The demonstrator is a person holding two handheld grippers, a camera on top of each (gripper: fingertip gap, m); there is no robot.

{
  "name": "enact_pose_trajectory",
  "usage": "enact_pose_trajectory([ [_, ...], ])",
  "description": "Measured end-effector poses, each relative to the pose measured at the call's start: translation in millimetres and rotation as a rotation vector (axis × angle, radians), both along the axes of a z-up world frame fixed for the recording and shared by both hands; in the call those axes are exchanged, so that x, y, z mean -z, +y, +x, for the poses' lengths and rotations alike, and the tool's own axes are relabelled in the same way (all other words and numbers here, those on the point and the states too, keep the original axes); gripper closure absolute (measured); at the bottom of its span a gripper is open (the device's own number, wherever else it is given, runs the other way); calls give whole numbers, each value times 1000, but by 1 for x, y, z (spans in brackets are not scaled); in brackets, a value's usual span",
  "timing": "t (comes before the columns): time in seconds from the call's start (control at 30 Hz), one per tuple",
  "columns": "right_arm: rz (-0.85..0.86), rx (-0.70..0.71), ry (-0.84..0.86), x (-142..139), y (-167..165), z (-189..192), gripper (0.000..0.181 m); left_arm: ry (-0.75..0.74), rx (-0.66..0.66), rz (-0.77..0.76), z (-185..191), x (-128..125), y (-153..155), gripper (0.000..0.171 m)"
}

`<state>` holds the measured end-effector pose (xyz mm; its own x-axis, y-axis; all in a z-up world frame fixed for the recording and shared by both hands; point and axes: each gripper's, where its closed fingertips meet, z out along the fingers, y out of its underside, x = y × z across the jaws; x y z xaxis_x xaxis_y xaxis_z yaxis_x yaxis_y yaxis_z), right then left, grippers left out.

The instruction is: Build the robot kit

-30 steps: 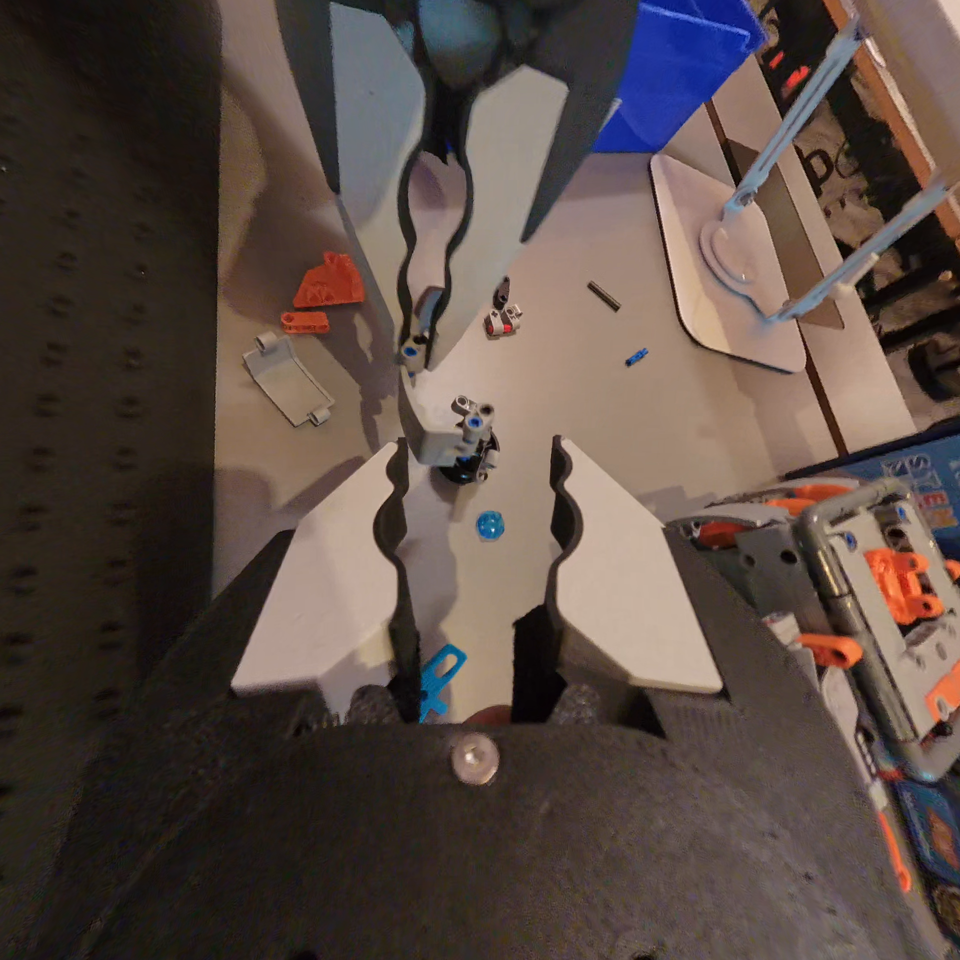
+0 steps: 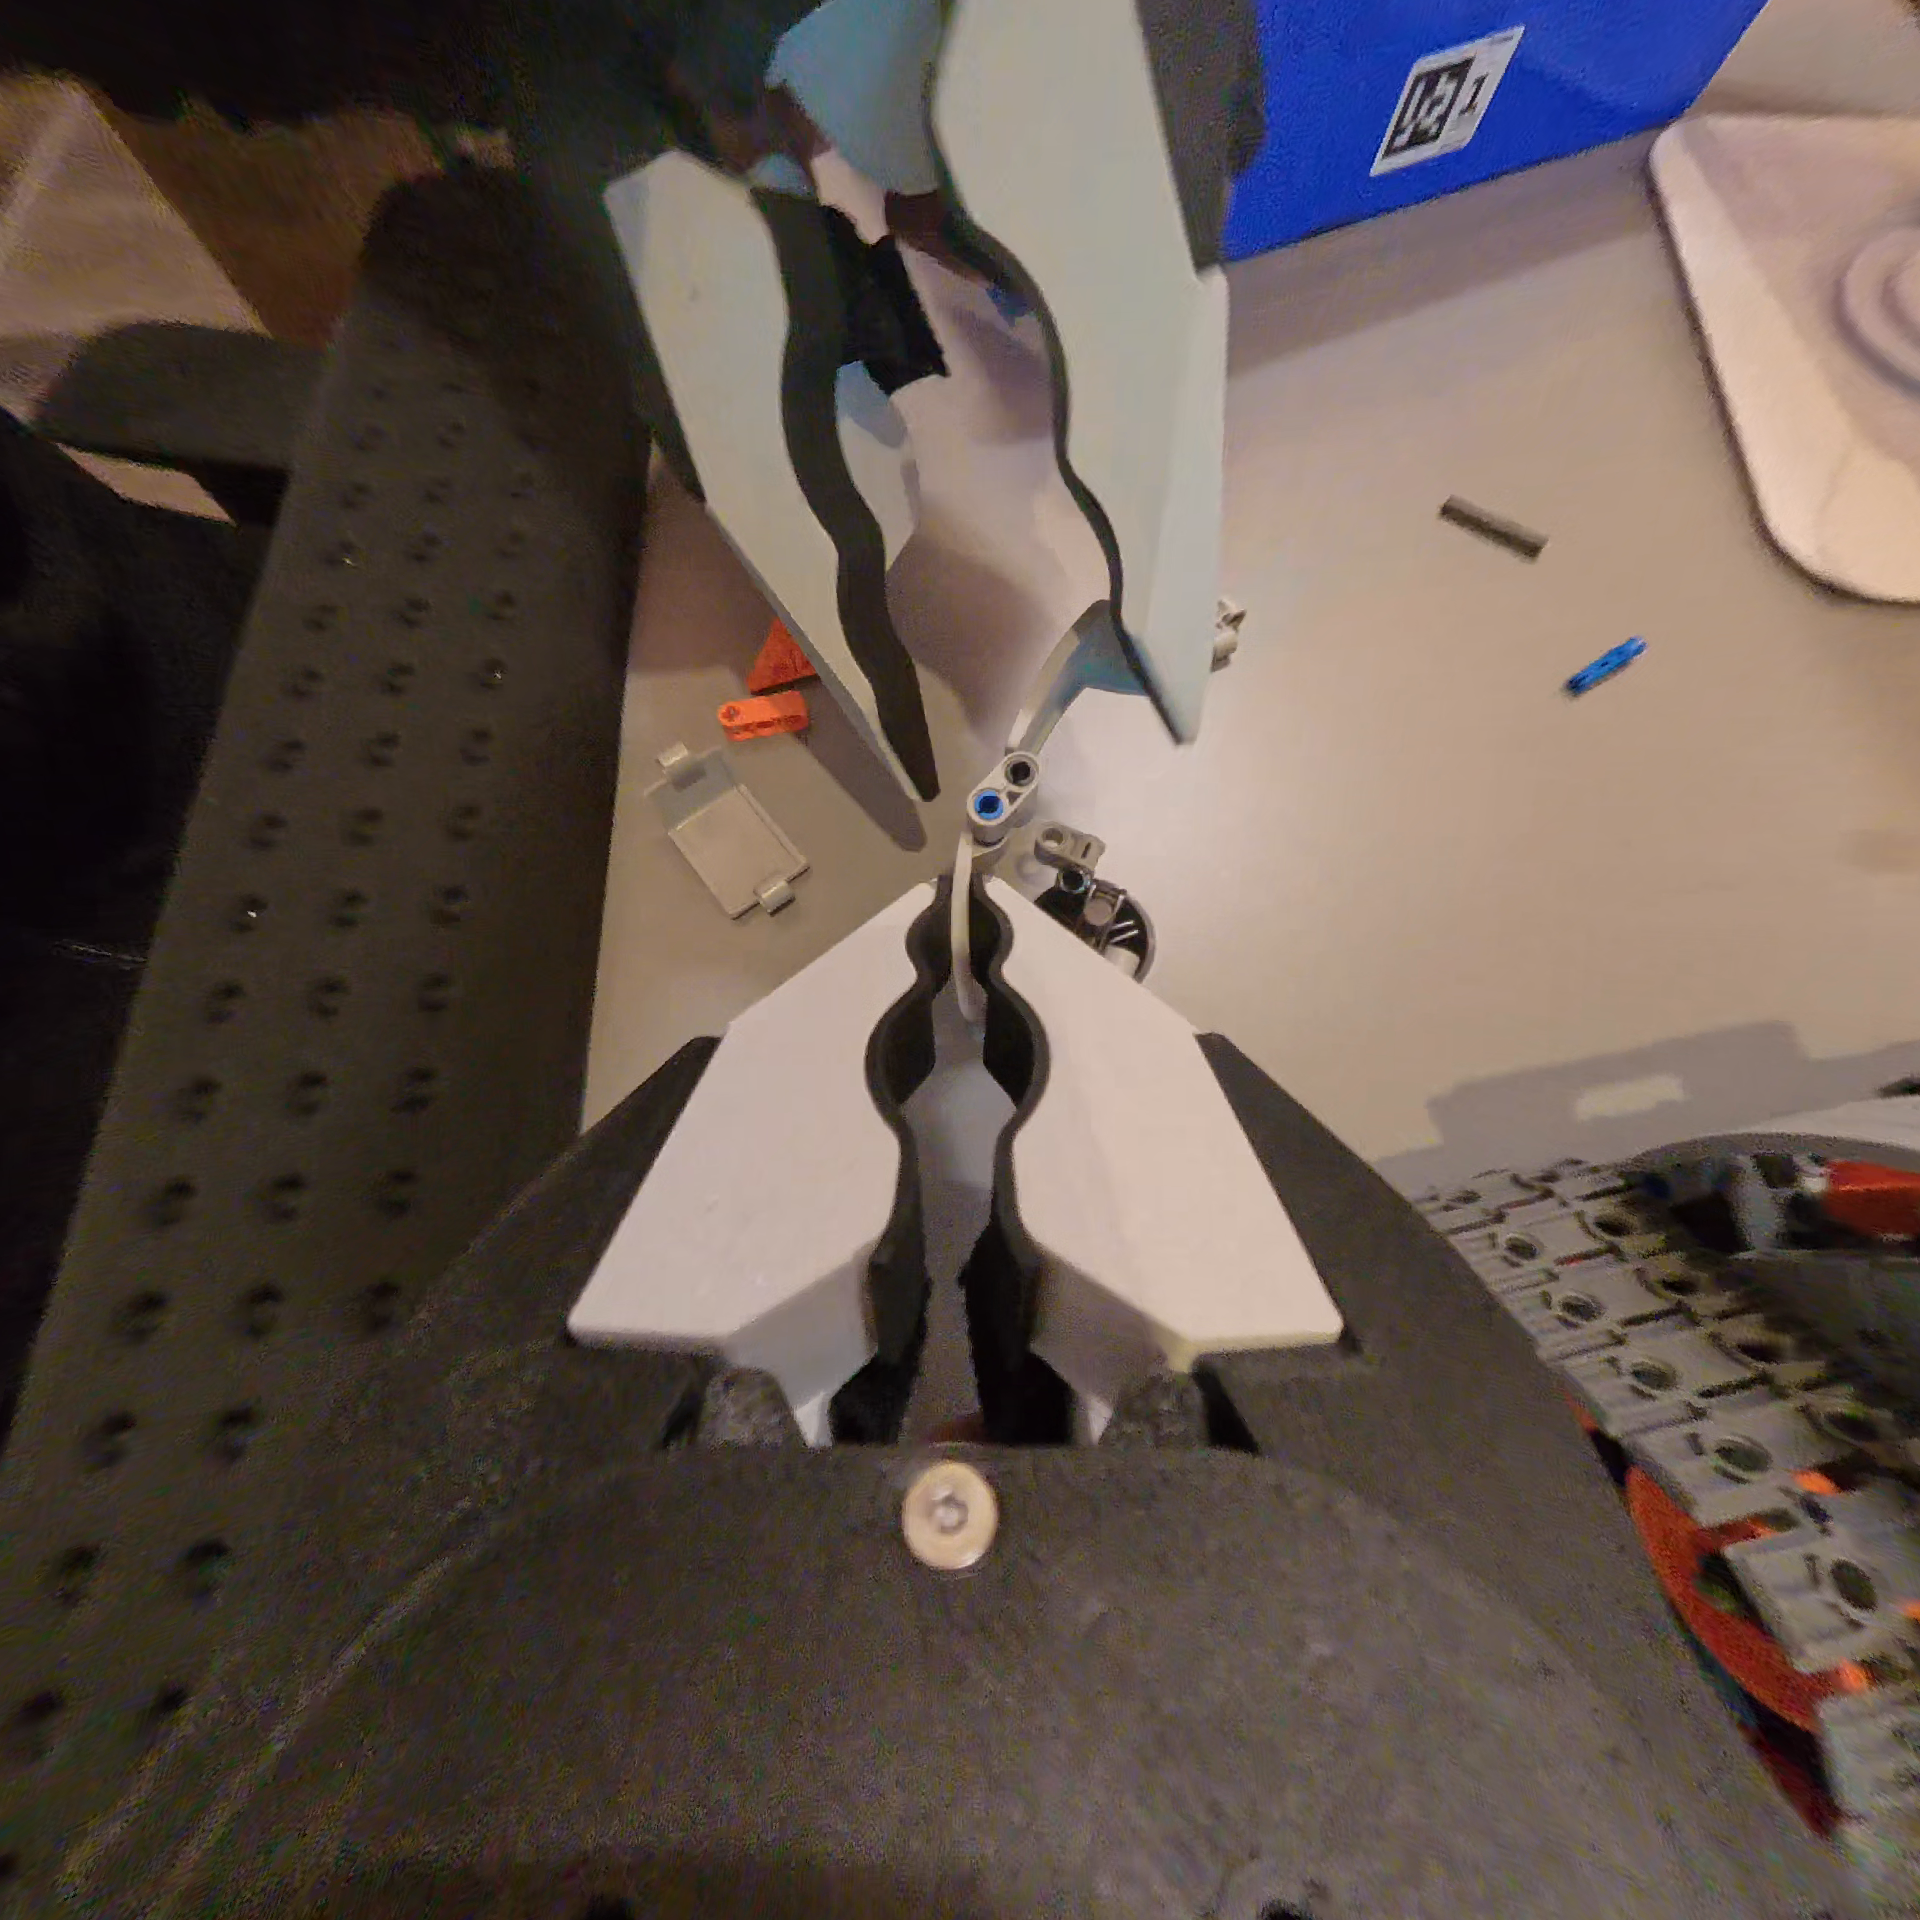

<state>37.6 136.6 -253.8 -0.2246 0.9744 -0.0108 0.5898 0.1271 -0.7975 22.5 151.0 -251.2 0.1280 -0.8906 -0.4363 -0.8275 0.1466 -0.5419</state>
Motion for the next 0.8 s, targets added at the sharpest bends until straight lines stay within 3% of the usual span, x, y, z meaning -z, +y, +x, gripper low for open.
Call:
enact_pose_trajectory([
  [0.13, -106, 18, -34, 8, 0, -3, 181, 25, 8, 210, -1, 4, -1, 118],
  [0.23, -131, 29, -63, 10, -1, -6, 181, 53, 17, 365, -2, 4, 4, 122],
  [0.53, -243, 32, -53, 8, -4, -12, 181, 141, 44, 577, 3, 16, 12, 133],
  [0.8, -245, 34, -41, 6, 0, -12, 181, 161, 12, 622, -4, 11, 20, 146],
])
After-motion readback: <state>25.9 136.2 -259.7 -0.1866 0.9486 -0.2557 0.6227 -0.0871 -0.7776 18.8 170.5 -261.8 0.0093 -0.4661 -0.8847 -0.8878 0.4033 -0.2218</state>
